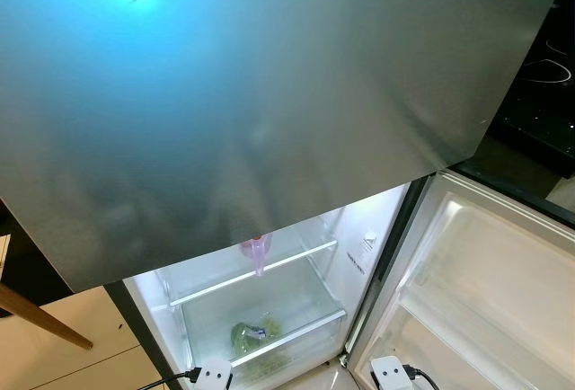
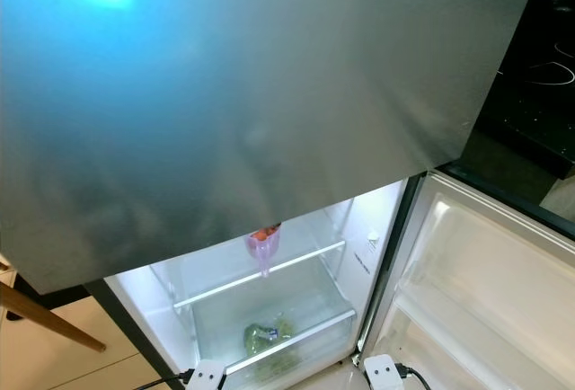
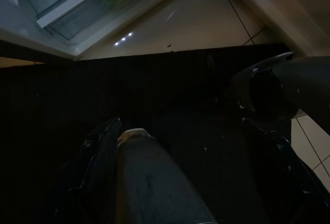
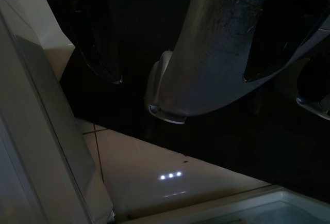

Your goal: Restocking fridge

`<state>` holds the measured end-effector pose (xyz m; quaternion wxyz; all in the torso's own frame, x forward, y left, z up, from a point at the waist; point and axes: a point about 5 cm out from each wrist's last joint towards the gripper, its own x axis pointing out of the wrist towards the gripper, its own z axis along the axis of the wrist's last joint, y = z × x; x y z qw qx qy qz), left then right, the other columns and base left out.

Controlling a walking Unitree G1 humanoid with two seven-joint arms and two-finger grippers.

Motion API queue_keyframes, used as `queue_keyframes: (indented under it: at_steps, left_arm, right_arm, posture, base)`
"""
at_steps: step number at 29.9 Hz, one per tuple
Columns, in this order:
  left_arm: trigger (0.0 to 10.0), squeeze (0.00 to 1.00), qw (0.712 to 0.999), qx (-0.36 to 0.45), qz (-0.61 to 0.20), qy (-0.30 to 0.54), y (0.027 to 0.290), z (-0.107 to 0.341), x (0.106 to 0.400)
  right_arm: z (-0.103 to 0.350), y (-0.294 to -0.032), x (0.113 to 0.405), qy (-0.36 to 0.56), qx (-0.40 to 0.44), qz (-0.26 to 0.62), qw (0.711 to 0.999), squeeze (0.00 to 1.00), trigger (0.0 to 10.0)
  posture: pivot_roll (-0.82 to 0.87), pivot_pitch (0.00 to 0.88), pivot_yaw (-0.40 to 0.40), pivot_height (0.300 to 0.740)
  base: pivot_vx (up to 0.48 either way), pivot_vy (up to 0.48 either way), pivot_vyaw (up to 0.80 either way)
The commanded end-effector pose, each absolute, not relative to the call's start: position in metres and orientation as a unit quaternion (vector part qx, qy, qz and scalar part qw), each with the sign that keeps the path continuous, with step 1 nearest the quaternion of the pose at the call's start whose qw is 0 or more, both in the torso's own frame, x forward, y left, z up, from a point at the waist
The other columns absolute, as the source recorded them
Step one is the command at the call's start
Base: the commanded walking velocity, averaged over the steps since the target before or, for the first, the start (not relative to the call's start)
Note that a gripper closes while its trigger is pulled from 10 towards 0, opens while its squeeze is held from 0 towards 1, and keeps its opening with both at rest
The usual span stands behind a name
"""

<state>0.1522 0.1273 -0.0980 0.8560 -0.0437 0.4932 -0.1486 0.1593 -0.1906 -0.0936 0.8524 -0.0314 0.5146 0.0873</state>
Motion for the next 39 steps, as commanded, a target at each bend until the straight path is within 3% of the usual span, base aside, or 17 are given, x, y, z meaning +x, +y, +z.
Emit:
queue_keyframes:
  at_steps: [1,39]
  left_arm:
    - [10.0,0.0,0.852,-0.041,-0.15,0.501,0.1268,-0.0993,0.1496]
    - [10.0,0.0,0.85,-0.021,-0.159,0.502,0.1266,-0.0982,0.1534]
  right_arm:
    - [-0.094,-0.1906,0.1583,0.516,-0.035,0.088,0.851,0.0,10.0]
    - [-0.0933,-0.1898,0.161,0.515,-0.036,0.084,0.852,0.0,10.0]
  posture:
    - [-0.06,0.015,-0.029,0.74]
    - [-0.05,0.0,-0.03,0.74]
  base:
    - [0.0,0.0,0.0]
    - [0.0,0.0,0.0]
